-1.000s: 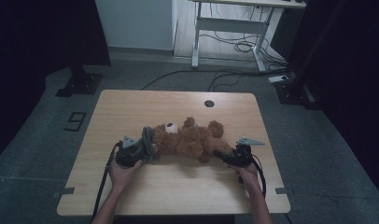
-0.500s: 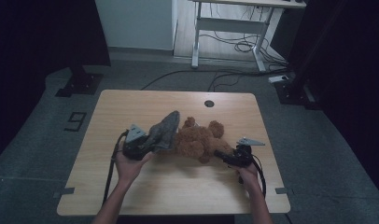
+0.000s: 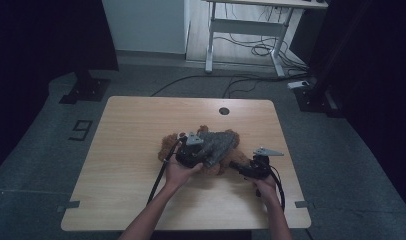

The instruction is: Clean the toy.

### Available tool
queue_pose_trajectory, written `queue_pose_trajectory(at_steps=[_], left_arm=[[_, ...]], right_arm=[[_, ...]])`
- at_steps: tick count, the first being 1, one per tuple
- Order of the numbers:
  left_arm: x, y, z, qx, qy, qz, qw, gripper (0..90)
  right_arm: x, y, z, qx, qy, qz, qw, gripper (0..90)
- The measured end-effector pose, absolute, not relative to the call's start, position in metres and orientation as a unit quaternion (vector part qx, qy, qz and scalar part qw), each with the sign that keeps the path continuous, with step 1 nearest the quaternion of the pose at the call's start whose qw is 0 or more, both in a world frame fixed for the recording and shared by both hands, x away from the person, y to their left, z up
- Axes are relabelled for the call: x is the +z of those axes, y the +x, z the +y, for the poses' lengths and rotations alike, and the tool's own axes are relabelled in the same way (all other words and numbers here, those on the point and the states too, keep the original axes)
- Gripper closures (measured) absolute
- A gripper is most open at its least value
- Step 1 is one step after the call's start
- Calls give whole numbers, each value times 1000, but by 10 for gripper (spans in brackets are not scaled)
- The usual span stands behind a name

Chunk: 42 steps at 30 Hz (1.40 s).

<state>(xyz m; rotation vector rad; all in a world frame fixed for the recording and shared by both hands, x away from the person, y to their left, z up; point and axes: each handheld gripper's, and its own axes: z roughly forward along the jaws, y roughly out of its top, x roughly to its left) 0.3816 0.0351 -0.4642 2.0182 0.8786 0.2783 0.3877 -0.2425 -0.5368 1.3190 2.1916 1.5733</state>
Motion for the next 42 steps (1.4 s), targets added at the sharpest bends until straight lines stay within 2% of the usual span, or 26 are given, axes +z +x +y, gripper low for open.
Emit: queue_pose_trajectory(at_steps=[10,19,23,28,34,38,42], left_arm=[[-482,361,35,107,834,342,419,758],[-503,352,29,75,853,333,394,757],[-507,348,29,76,855,331,392,755],[-496,348,35,76,841,334,419,753],[-462,354,34,105,817,330,462,752],[-450,364,23,113,813,330,466,751],[-459,378,11,96,819,342,451,751]], right_arm=[[-538,387,-242,516,437,734,65,506],[-535,386,-243,517,438,732,67,524],[-535,386,-243,517,437,733,66,524],[-534,386,-244,519,437,731,66,523],[-535,386,-244,523,434,731,68,523],[-535,387,-244,525,433,730,67,523],[-535,386,-245,523,433,731,67,523]])
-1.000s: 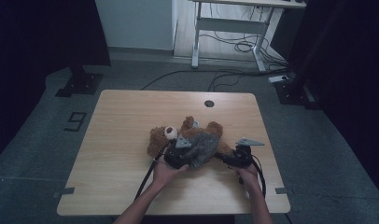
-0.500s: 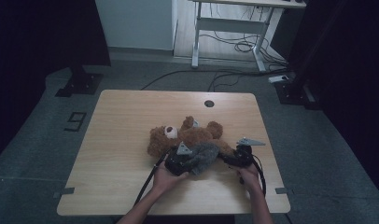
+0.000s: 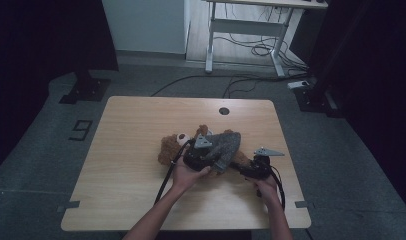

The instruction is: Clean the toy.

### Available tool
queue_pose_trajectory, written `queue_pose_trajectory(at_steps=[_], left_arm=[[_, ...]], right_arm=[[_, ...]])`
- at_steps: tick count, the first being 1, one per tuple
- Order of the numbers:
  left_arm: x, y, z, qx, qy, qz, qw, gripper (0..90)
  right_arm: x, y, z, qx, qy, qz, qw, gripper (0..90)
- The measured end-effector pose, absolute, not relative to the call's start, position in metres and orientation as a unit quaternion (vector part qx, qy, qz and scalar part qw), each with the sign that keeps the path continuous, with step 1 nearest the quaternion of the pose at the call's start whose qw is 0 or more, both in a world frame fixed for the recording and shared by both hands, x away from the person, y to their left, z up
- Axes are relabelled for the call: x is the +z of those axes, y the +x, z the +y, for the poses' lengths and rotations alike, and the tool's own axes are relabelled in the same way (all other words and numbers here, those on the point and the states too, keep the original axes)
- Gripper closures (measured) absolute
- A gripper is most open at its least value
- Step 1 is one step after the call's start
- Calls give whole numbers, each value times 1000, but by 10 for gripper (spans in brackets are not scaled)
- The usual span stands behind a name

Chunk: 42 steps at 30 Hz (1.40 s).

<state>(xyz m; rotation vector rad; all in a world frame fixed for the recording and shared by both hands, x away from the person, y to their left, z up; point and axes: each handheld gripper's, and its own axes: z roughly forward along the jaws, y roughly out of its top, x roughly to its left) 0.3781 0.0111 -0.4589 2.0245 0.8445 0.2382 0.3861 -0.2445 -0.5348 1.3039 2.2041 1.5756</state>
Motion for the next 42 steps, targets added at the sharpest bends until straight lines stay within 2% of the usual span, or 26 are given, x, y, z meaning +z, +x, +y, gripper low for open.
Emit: queue_pose_trajectory(at_steps=[18,24,31,35,42], left_arm=[[-503,354,16,69,841,329,424,755],[-485,350,25,79,836,323,438,755],[-452,359,58,134,810,346,454,754],[-459,364,86,147,804,373,440,755],[-461,355,128,157,786,392,451,756]], right_arm=[[-536,387,-246,519,430,736,64,522],[-536,387,-246,522,429,735,61,520],[-537,388,-247,523,429,734,60,520],[-538,388,-247,524,428,734,59,519],[-538,388,-247,525,424,736,56,519]])
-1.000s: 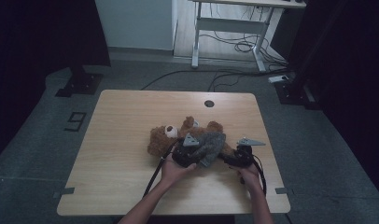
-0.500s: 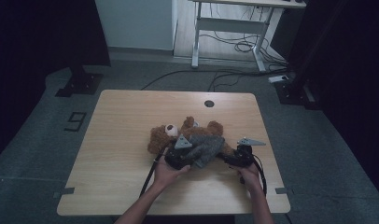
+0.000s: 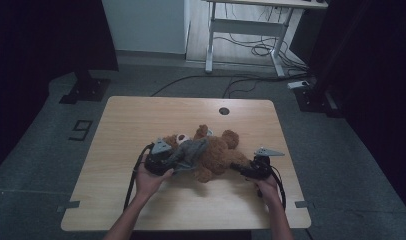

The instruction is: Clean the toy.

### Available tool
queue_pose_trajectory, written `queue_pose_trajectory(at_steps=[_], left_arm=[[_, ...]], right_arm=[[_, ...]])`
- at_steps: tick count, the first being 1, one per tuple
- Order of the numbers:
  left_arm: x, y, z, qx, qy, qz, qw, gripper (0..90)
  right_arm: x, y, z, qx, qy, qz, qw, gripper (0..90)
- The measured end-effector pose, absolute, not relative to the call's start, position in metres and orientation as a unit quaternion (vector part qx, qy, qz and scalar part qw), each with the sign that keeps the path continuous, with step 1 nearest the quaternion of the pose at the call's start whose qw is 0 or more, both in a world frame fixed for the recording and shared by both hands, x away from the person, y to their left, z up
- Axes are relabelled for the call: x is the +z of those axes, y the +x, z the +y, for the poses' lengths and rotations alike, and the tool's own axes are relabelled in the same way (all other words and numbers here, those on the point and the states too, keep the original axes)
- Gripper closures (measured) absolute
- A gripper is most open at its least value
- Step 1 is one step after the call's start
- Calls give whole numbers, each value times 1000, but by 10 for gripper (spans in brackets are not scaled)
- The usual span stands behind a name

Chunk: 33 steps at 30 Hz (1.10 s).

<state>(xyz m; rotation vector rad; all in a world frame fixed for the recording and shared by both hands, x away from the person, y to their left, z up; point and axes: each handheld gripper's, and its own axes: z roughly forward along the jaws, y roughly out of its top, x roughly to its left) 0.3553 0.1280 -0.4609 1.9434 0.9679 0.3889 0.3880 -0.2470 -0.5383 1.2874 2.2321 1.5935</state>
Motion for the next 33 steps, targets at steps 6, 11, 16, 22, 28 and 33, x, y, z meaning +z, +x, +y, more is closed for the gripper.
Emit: queue_pose_trajectory(at_steps=[6,11,16,22,28,33], left_arm=[[-461,356,169,176,757,433,456,757],[-480,362,188,174,752,463,436,758],[-506,370,202,164,749,497,407,761],[-530,372,211,137,753,508,396,761],[-486,372,216,172,748,488,417,761],[-441,380,189,203,763,440,428,760]], right_arm=[[-539,388,-247,525,425,735,55,519],[-539,388,-247,525,426,735,54,518],[-540,388,-246,526,426,734,54,518],[-541,389,-247,525,428,734,53,518],[-540,389,-248,524,431,733,53,517],[-542,389,-248,527,433,729,53,517]])
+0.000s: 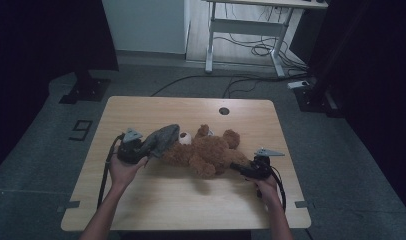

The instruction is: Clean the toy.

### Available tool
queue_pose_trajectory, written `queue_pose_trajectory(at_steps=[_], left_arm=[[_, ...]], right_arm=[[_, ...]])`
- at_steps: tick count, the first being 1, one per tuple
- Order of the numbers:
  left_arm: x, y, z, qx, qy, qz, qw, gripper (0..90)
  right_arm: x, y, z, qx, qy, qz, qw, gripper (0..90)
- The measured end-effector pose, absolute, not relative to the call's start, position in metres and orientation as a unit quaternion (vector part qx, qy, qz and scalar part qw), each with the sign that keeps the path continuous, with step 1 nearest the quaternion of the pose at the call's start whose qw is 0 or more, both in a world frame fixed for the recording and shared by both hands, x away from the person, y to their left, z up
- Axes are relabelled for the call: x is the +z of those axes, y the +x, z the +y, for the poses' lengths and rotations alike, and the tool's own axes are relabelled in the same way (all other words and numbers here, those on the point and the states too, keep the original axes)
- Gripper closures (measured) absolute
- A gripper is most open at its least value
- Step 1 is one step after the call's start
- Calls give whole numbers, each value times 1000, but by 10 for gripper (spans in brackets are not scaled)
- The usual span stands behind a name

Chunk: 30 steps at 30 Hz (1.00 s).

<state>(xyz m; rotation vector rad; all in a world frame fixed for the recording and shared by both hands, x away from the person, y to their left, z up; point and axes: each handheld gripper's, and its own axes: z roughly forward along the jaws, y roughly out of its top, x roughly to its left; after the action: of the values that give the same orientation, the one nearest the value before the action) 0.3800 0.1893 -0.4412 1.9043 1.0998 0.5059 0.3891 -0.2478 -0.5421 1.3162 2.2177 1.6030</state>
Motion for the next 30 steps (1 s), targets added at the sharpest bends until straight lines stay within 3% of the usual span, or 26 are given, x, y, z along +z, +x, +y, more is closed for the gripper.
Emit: queue_pose_trajectory(at_steps=[7,12,19,30], left_arm=[[-417,400,133,194,779,398,445,760],[-438,418,102,189,800,398,407,760],[-448,412,135,204,786,431,393,762],[-502,403,184,167,773,487,371,766]], right_arm=[[-542,389,-248,527,432,730,53,517],[-542,389,-248,527,431,731,53,517],[-541,388,-247,525,428,734,52,517],[-544,389,-245,524,430,733,46,517]])
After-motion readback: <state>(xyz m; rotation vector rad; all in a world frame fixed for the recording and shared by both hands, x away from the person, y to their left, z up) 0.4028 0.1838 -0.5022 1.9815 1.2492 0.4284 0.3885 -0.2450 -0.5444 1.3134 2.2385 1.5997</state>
